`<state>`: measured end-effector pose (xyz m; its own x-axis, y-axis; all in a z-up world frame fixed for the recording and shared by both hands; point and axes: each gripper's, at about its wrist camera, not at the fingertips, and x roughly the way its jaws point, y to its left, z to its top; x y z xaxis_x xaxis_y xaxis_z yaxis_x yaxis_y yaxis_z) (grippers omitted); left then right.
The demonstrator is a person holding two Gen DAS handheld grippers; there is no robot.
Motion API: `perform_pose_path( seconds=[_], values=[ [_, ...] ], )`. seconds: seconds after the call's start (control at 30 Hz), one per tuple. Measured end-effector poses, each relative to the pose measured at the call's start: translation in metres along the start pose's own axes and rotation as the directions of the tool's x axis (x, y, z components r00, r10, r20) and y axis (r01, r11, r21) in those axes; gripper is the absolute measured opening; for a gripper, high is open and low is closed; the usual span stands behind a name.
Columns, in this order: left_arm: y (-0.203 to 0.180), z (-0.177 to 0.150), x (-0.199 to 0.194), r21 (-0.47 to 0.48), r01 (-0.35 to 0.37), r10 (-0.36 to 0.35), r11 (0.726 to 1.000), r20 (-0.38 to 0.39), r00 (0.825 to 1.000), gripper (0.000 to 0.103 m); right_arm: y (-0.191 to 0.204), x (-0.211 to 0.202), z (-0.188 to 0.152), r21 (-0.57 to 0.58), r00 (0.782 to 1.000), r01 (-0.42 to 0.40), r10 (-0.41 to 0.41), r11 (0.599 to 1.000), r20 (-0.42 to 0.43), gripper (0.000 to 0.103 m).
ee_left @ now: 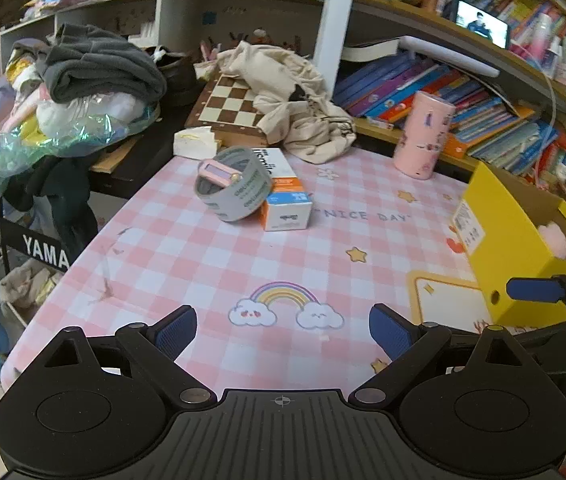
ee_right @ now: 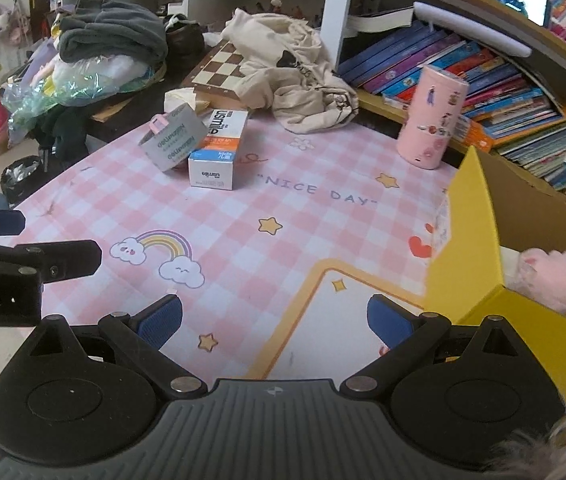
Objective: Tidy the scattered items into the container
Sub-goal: 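Withdraw both open grippers from the box toward the tape and toothpaste box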
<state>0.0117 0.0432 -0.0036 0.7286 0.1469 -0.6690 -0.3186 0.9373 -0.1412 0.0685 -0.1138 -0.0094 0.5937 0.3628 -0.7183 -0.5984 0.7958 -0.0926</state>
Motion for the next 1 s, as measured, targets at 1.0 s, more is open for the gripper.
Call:
perform_pose_path(
  seconds=[1.0],
  values=[
    [0.042,0.090,0.127,-0.083,-0.106,0.101,0.991,-0.063,0.993,0.095,0.015,0.153,0.093,-0.036,0.980,-0.196,0.197,0.980,0.018,0.099]
  ],
)
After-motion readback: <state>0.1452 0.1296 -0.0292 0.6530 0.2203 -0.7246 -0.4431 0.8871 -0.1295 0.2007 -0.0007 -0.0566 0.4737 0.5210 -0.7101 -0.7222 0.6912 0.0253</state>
